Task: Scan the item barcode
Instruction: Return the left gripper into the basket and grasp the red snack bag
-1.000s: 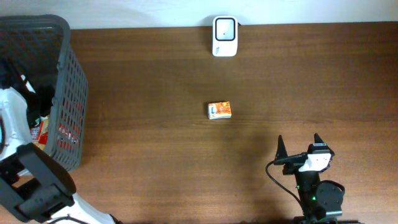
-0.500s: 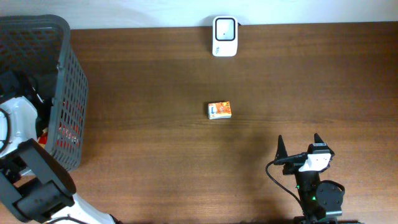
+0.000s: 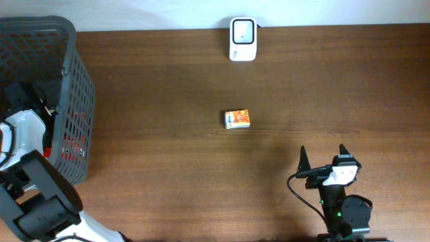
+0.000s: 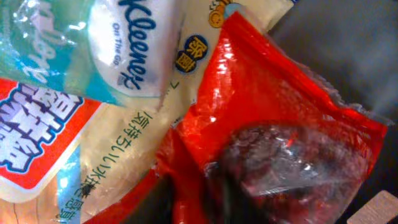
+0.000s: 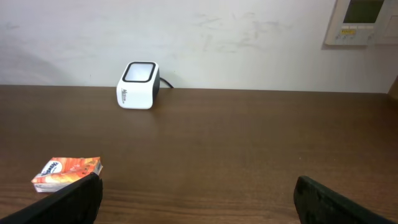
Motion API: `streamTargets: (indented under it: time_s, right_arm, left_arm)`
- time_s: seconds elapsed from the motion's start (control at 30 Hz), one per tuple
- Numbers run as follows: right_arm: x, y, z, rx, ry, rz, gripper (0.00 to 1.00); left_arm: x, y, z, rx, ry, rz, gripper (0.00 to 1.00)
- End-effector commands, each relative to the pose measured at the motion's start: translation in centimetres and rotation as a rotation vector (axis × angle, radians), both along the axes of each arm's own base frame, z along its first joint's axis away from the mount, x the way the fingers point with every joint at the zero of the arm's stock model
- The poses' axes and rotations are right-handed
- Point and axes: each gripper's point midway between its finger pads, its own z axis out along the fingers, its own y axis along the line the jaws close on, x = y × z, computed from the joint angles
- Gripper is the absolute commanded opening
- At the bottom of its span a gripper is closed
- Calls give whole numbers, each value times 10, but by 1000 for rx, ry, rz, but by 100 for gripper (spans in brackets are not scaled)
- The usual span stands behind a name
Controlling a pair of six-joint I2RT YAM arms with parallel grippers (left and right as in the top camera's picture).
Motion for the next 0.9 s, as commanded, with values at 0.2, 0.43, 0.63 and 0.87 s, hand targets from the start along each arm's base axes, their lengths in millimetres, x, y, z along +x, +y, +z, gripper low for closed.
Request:
streamTargets:
  time_s: [0.2,0.43,0.63,0.87]
  right_arm:
    - [0,-4,-2,-2,5,-23,98]
    - [0,-4,-2,-2,5,-23,98]
    - [0,-4,-2,-2,5,-23,98]
    - [0,-4,-2,-2,5,-23,98]
  left_arm:
    - [13,-2,35,-31,-51,-24,0]
    - [13,5,94,47,-114,-14,25]
    - [-6,0,46,12,4,1,40]
    - [-22,12,2,44,158,25,99]
